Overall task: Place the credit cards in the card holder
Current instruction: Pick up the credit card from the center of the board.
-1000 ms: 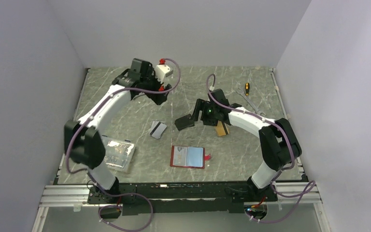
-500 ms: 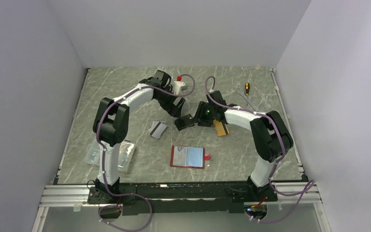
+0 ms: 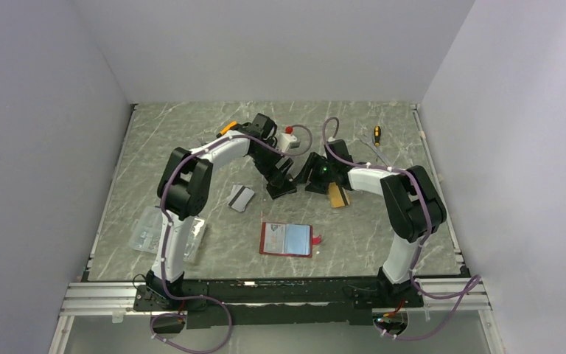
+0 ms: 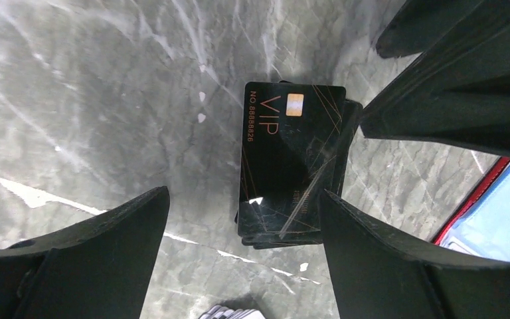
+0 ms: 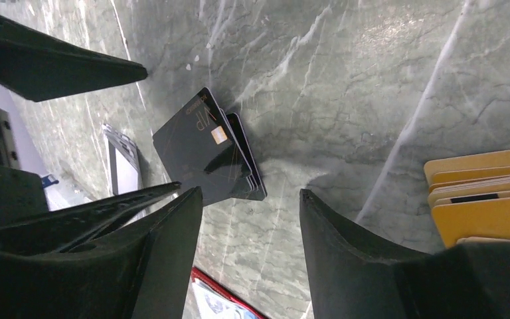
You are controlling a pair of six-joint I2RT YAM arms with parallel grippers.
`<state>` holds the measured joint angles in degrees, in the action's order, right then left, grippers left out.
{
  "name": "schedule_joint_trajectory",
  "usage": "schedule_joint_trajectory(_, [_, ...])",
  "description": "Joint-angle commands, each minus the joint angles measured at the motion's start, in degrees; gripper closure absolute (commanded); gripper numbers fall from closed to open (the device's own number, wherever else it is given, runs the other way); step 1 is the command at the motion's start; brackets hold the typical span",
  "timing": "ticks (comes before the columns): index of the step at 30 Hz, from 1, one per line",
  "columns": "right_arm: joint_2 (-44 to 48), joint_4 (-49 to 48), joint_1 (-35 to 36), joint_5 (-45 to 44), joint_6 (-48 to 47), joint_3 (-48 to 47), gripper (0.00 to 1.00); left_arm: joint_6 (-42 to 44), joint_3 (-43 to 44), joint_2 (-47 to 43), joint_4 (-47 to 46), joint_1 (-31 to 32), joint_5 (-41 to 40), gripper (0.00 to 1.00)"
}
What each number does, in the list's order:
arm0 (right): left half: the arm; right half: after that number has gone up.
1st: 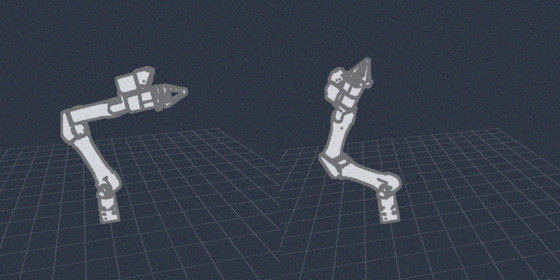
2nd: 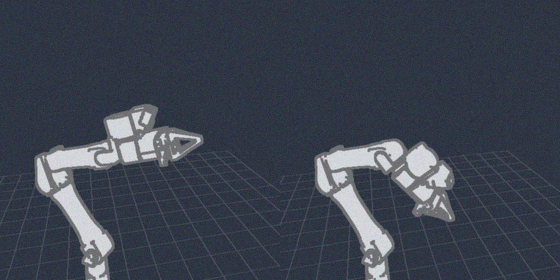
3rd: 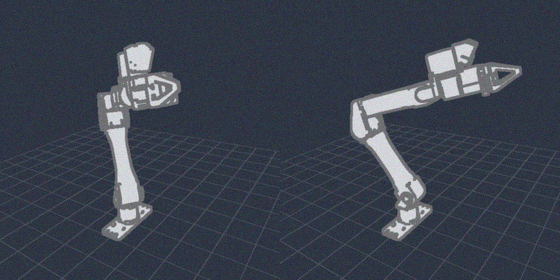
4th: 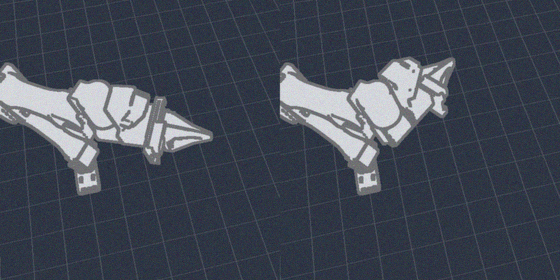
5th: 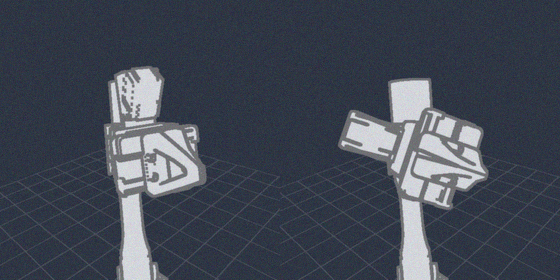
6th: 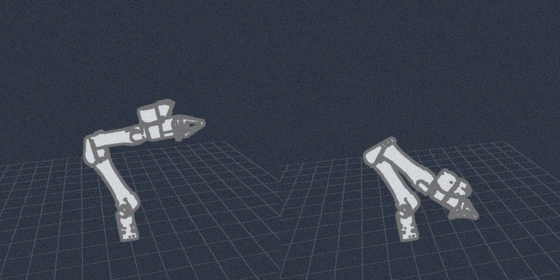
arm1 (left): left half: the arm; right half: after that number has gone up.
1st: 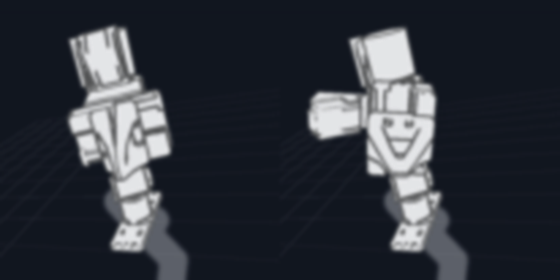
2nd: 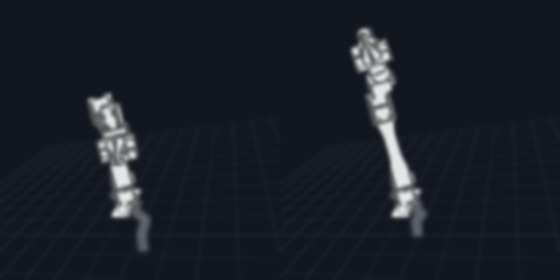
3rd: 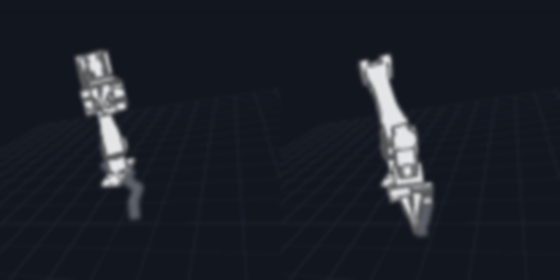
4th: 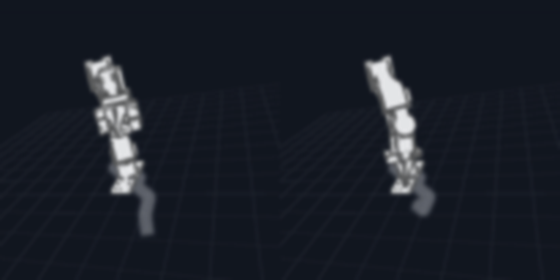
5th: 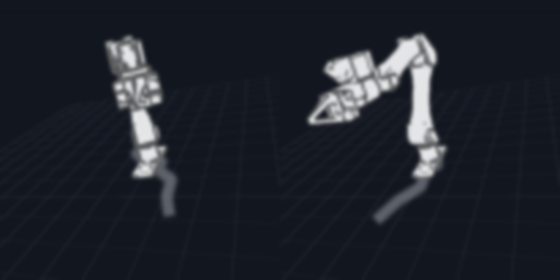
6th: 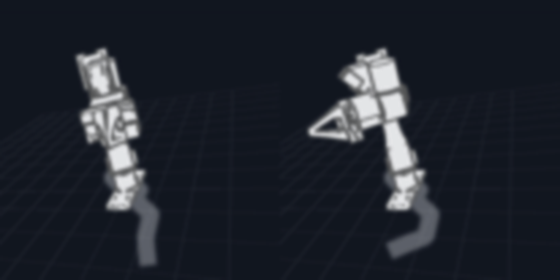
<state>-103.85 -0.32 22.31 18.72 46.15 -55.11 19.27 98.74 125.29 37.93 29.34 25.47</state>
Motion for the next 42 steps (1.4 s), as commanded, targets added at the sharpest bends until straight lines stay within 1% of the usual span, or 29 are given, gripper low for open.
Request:
schedule_joint_trajectory(1, [-0.3,-4.4,-1.3,1.7,0.8,1.0,0.41,2.5,3.4,1.9,3.2,0.5,-0.7,0.10])
schedule_joint_trajectory(5, [0.2,-6.1,-1.6,2.4,1.0,2.4,0.42,4.1,3.7,2.5,4.4,1.2,-1.0,0.08])
schedule_joint_trajectory(8, [0.1,-7.4,-1.8,3.1,1.3,3.4,0.42,4.6,4.2,3.1,5.1,1.3,-1.6,0.12])
schedule_joint_trajectory(11, [-0.3,-8.1,-1.9,3.6,1.6,3.8,0.43,5.1,3.3,3.2,5.2,1.6,-3.5,0.20])
schedule_joint_trajectory(15, [-0.8,-9.4,-1.9,3.7,1.9,4.5,0.44,5.8,-0.4,2.3,2.6,3.2,-8.9,0.29])
schedule_joint_trajectory(19, [-1.1,-10.8,-1.8,4.2,2.2,5.3,0.44,6.4,0.2,3.2,3.4,4.2,-11.9,0.44])
schedule_joint_trajectory(21, [-1.3,-11.1,-1.9,4.4,2.2,5.7,0.45,6.4,0.5,3.5,3.9,4.2,-12.2,0.48])
schedule_joint_trajectory(24, [-1.4,-11.5,-1.9,4.5,2.0,6.1,0.45,6.4,1.1,3.7,4.7,4.2,-12.1,0.53])
schedule_joint_trajectory(29, [-1.6,-11.6,-1.9,4.7,1.8,6.2,0.45,6.1,2.5,4.0,6.0,3.2,-11.8,0.64])
schedule_joint_trajectory(34, [-1.7,-11.8,-1.8,4.7,2.0,6.3,0.45,5.4,4.1,4.6,7.4,1.0,-9.4,0.75])
schedule_joint_trajectory(42, [-2.3,-11.2,-1.8,4.7,2.0,5.7,0.45,4.3,4.8,5.0,8.7,-1.4,-3.6,0.77])
